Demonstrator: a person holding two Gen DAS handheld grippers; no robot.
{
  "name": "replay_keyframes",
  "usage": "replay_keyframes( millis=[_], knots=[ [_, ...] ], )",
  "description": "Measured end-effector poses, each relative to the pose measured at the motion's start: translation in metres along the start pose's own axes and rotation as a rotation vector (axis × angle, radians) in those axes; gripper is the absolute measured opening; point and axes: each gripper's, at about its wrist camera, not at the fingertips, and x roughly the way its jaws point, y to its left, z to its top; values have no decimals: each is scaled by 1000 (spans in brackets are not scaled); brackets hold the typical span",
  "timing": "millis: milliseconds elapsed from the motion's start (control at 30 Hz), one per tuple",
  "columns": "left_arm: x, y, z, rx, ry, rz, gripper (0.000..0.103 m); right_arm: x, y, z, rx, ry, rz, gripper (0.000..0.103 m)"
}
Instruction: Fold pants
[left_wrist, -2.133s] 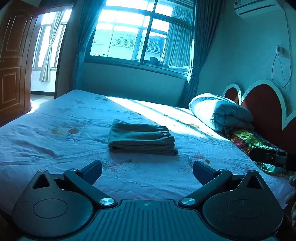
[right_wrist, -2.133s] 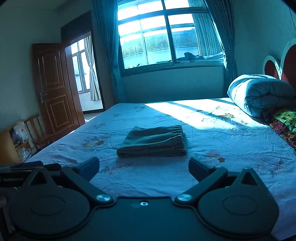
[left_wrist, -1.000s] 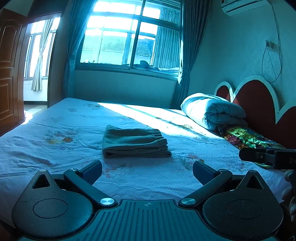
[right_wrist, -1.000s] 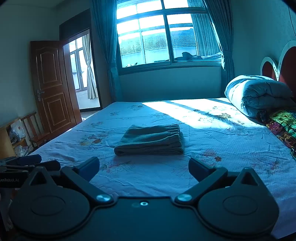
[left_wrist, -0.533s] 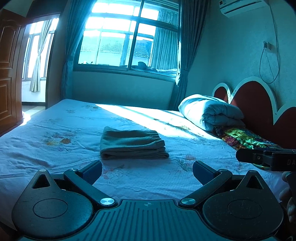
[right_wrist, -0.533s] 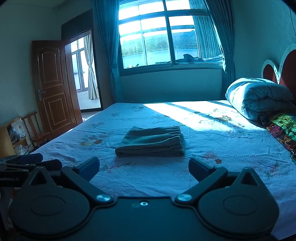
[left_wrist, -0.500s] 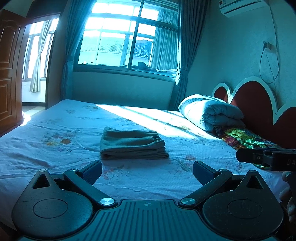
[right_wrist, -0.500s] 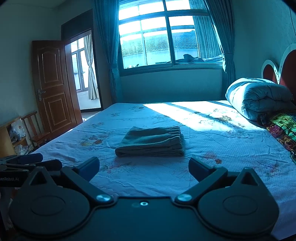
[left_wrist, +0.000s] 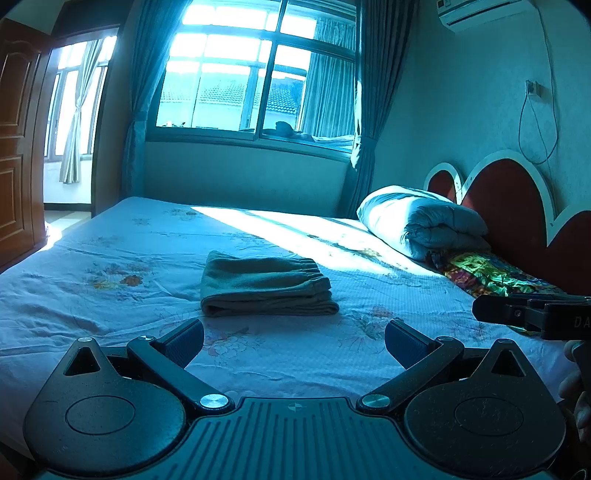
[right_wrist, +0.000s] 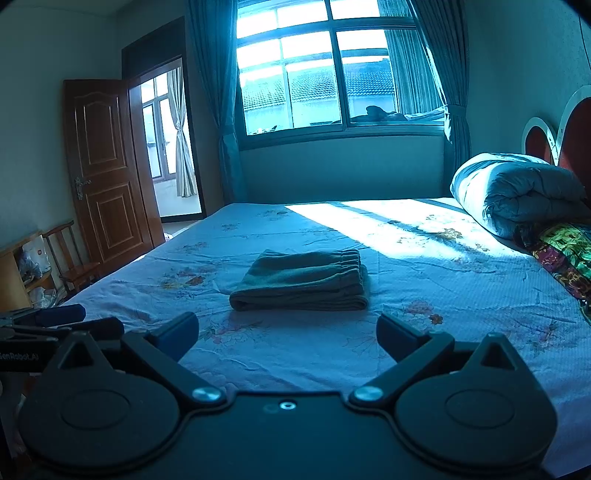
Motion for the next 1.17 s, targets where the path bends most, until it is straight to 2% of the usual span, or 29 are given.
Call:
replay_keyframes(
  millis=[1167],
  knots=[
    [-5,2,3,16,-39,11,103,2,1,-1,-11,2,7,97]
  ],
)
